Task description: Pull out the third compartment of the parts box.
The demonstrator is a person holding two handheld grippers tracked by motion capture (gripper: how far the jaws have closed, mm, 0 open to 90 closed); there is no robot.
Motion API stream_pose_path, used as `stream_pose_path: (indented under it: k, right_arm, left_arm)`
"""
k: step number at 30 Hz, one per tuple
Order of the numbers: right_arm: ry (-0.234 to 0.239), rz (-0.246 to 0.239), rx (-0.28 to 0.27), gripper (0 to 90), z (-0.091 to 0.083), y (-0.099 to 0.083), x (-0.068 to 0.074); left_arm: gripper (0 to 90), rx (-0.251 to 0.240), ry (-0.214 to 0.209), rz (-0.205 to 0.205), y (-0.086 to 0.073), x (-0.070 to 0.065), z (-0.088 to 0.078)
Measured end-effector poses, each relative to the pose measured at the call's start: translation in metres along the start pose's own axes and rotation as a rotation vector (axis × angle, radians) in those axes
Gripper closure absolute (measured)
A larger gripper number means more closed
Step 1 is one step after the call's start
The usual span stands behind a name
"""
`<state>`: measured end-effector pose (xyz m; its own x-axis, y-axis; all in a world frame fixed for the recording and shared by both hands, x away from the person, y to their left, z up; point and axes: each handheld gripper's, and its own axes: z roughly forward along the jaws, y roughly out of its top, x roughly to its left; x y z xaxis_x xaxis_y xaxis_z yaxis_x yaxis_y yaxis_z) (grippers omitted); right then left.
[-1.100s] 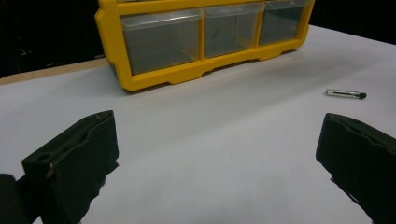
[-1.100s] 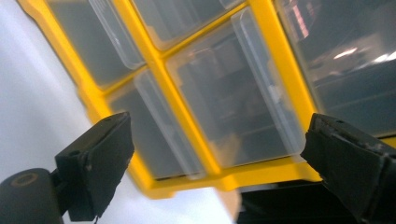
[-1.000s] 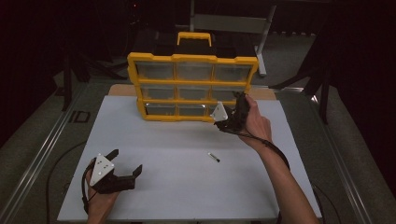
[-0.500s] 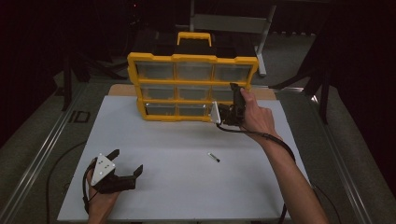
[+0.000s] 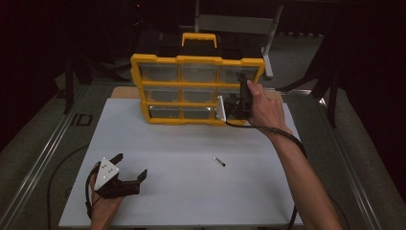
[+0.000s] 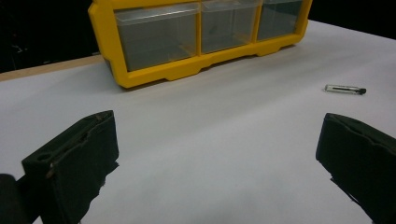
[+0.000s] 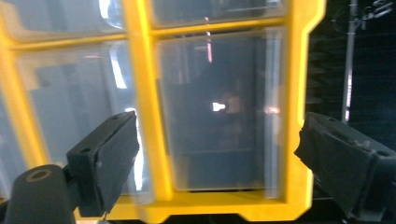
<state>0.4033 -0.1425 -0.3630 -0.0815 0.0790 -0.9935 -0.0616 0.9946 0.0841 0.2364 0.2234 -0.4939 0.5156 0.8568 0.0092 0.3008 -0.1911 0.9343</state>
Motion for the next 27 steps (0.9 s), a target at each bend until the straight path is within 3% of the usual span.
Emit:
stream_pose_path:
  k: [11,21,27]
  right_arm:
    - [-0.098,-0.012,0.005,23.9,0.009,-0.002,-0.02]
    - [-0.122,-0.054,0.016,46.1,0.022,-0.005,-0.031]
    - [-0.136,-0.095,0.046,48.3,0.027,-0.009,-0.029]
  left_arm:
    - [0.2,0.0,0.006,-0.003,0.0,0.0,0.0]
    - [0.2,0.009,0.011,-0.004,0.0,0.0,0.001]
    - [0.2,0.01,0.011,-0.002,0.0,0.0,0.0]
